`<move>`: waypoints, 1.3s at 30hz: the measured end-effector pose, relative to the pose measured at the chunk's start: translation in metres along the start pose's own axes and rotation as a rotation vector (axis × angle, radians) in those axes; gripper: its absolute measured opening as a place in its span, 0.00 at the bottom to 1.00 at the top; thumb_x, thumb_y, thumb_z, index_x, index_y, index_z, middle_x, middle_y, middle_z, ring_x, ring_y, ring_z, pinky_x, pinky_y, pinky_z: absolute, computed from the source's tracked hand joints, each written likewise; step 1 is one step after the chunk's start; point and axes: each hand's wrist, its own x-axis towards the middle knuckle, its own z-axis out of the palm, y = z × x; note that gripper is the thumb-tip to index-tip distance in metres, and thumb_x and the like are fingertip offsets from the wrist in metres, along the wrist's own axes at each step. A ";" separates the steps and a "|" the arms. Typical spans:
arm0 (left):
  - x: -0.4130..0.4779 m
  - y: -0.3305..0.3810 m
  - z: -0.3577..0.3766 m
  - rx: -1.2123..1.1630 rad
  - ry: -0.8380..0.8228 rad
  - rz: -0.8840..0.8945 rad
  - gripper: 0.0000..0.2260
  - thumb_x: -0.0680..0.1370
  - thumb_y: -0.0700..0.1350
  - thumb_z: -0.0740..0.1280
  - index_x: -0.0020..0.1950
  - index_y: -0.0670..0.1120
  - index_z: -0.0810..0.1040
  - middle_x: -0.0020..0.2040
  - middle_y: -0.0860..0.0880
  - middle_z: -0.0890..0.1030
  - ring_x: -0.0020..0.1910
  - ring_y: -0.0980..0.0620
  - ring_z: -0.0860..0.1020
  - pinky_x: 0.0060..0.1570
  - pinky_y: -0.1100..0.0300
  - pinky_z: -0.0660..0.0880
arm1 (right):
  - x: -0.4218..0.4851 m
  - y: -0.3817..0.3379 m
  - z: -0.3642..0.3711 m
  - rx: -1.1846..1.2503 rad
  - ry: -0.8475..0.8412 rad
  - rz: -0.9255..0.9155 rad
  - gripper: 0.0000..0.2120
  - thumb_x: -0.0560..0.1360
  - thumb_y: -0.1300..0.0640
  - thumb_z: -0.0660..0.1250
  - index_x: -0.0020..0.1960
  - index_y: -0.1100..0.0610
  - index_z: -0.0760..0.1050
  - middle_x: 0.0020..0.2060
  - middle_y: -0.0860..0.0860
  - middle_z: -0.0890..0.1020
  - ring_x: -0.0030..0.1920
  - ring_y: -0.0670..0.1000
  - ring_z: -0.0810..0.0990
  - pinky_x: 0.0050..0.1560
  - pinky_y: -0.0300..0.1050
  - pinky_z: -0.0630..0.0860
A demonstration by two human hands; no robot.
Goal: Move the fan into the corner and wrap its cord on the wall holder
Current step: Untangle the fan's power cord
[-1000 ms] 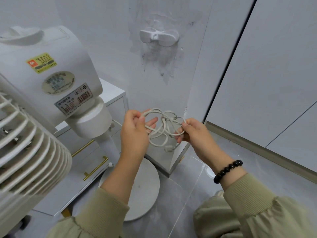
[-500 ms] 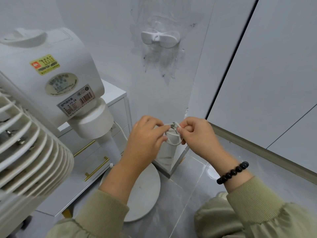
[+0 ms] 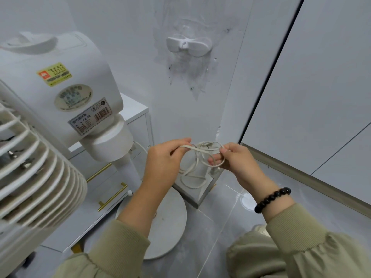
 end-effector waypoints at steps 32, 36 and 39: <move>0.004 0.002 -0.015 0.853 -0.283 -0.163 0.18 0.78 0.37 0.55 0.64 0.48 0.74 0.52 0.43 0.81 0.51 0.43 0.78 0.45 0.57 0.71 | -0.002 -0.013 -0.003 0.665 -0.043 0.240 0.08 0.78 0.64 0.60 0.41 0.63 0.73 0.20 0.53 0.78 0.19 0.48 0.76 0.28 0.41 0.80; 0.001 0.000 -0.015 0.797 -0.528 -0.072 0.15 0.77 0.37 0.56 0.56 0.46 0.79 0.53 0.46 0.80 0.53 0.46 0.75 0.51 0.55 0.73 | -0.001 -0.015 -0.006 0.764 -0.024 0.214 0.09 0.78 0.63 0.60 0.40 0.63 0.73 0.22 0.53 0.79 0.21 0.47 0.78 0.30 0.41 0.81; 0.001 0.001 -0.016 0.605 -0.511 -0.085 0.13 0.75 0.37 0.59 0.53 0.47 0.78 0.49 0.50 0.80 0.50 0.49 0.76 0.48 0.59 0.73 | 0.001 -0.013 -0.009 0.787 -0.011 0.197 0.09 0.78 0.63 0.60 0.41 0.63 0.74 0.23 0.53 0.79 0.22 0.47 0.78 0.32 0.41 0.82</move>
